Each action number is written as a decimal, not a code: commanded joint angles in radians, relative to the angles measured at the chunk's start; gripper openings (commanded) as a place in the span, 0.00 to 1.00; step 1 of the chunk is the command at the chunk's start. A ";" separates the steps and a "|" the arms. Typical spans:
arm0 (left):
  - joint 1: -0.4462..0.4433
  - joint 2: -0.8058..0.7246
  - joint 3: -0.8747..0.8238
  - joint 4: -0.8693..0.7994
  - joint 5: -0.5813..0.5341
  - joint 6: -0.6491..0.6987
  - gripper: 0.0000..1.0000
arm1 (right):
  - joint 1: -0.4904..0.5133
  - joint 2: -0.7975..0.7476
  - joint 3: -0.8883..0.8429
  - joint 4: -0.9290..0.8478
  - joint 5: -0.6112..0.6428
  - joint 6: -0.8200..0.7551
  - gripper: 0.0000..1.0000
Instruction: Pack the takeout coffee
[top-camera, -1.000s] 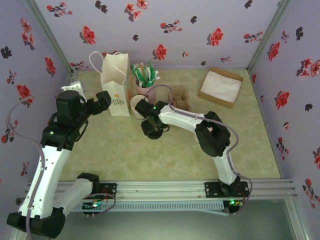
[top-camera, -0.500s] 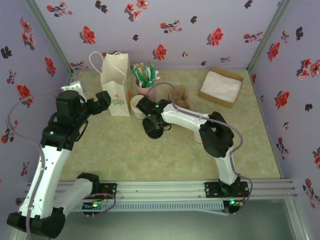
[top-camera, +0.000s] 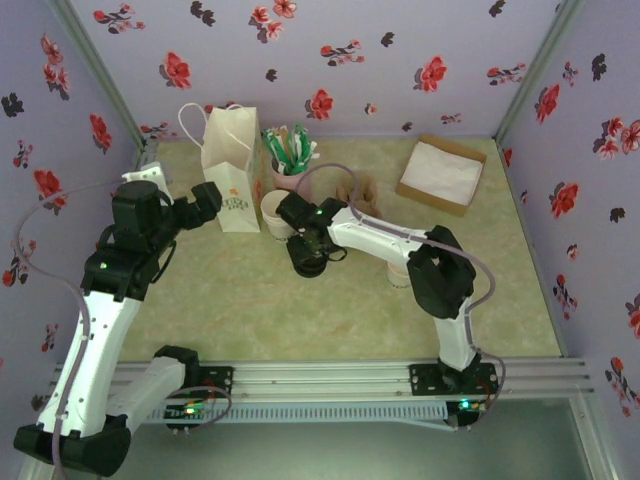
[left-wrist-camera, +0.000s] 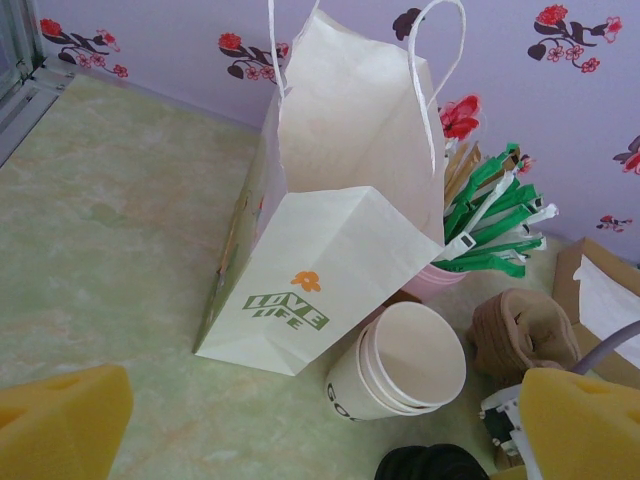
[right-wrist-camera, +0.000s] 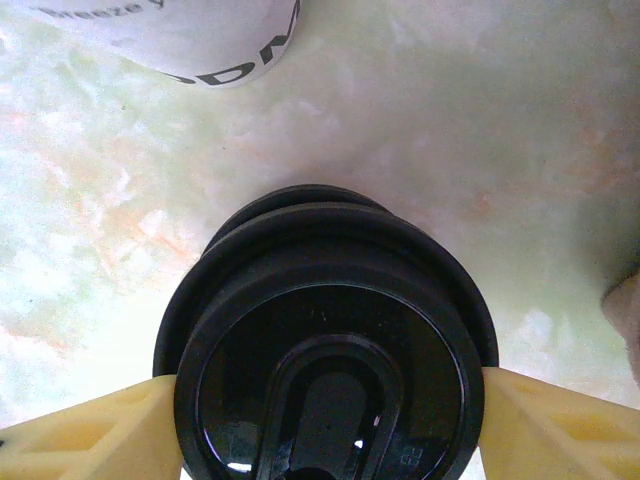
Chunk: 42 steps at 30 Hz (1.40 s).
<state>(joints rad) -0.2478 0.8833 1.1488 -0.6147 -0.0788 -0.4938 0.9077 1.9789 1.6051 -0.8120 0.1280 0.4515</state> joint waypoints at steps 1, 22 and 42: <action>0.008 -0.007 -0.008 0.004 -0.016 0.017 1.00 | -0.007 -0.057 -0.011 -0.037 0.025 -0.021 0.71; 0.010 -0.009 -0.006 0.004 -0.015 0.013 1.00 | -0.018 -0.262 -0.084 -0.147 0.127 -0.038 0.70; 0.011 -0.012 -0.005 0.005 -0.006 0.005 1.00 | -0.104 -0.555 -0.265 -0.280 0.227 -0.005 0.68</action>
<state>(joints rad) -0.2440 0.8833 1.1488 -0.6147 -0.0788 -0.4938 0.8310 1.4734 1.3739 -1.0412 0.3202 0.4297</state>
